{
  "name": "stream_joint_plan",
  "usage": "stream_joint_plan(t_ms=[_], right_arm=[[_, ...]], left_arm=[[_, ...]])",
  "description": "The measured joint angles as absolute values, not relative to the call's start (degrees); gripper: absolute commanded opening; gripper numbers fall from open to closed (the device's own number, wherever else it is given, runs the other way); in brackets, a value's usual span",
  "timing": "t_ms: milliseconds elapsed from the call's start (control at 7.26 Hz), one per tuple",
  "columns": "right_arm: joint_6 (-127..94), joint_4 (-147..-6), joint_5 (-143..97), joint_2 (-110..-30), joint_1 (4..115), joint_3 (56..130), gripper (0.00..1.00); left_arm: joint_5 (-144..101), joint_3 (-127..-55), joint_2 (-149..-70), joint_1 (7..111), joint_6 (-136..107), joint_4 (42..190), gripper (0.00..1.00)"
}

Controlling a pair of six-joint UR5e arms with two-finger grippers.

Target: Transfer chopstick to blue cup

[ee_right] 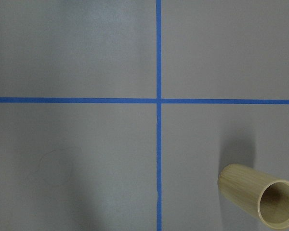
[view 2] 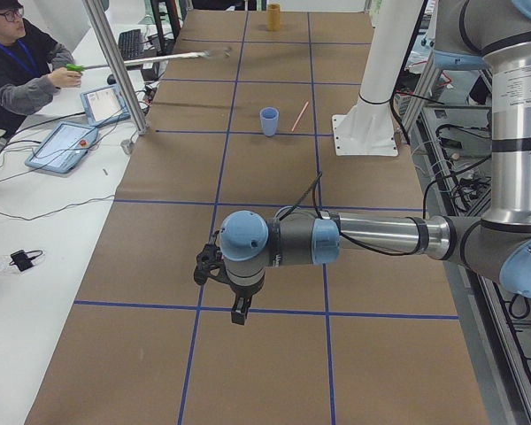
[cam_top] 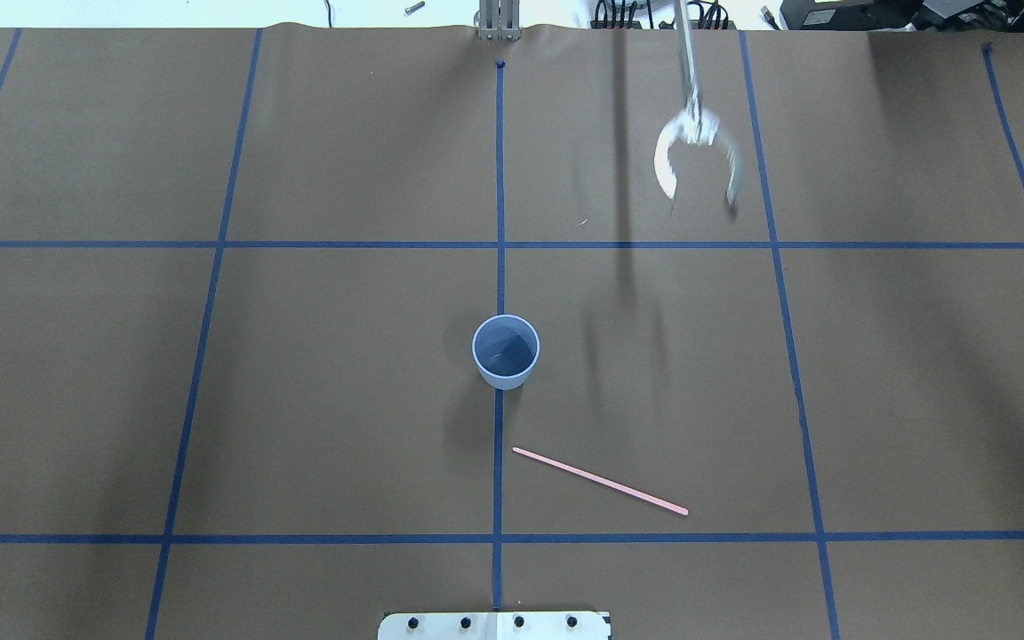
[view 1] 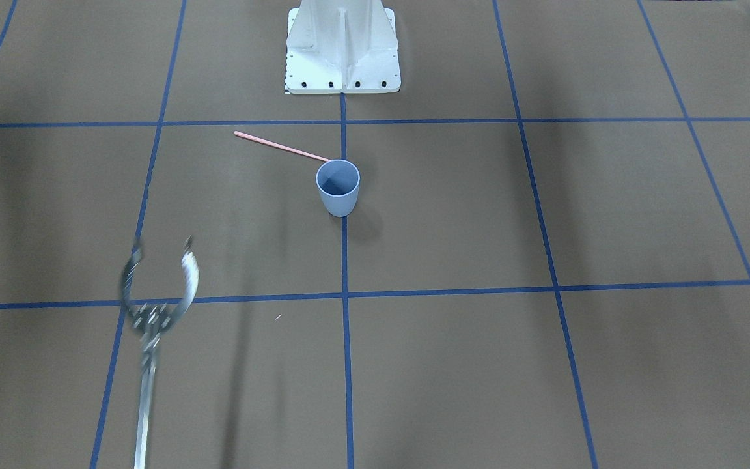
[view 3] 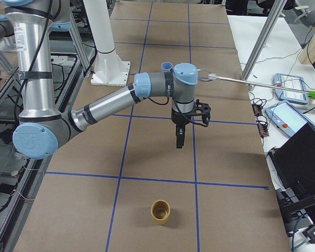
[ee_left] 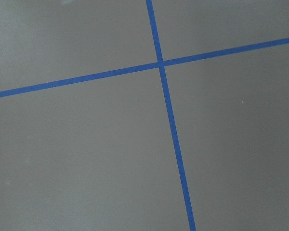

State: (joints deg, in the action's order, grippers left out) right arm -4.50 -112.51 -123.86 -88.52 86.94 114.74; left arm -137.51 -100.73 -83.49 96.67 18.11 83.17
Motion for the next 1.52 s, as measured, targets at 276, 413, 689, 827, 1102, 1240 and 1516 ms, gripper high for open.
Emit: stream_joint_plan(t_ms=[276, 413, 689, 827, 1102, 1240, 1516], right_arm=[[3.2, -112.4, -127.7, -91.9, 90.9, 114.0, 1.00], [6.1, -112.4, -128.8, -93.8, 92.7, 113.6, 1.00], [8.0, -112.4, -129.6, -96.3, 94.4, 112.8, 1.00], [8.1, -112.4, -129.7, -96.7, 94.6, 112.6, 1.00], [8.1, -112.3, -129.7, -96.8, 94.6, 112.5, 1.00], [8.1, -112.3, -129.7, -96.8, 94.7, 112.4, 1.00], [8.1, -112.2, -129.7, -96.4, 94.7, 112.3, 1.00]], left_arm=[[-138.3, -100.8, -83.8, 96.5, 18.1, 83.3, 0.98], [-138.4, -100.8, -83.9, 96.5, 18.1, 83.3, 0.98], [-138.4, -100.7, -83.9, 96.4, 18.2, 83.4, 0.98], [-138.4, -100.7, -83.7, 96.4, 18.2, 83.3, 0.98], [-138.4, -100.5, -83.4, 96.4, 18.2, 83.3, 0.98], [-138.4, -100.4, -83.4, 96.4, 18.2, 83.3, 0.98], [-138.4, -100.5, -83.3, 96.4, 18.2, 83.3, 0.98]])
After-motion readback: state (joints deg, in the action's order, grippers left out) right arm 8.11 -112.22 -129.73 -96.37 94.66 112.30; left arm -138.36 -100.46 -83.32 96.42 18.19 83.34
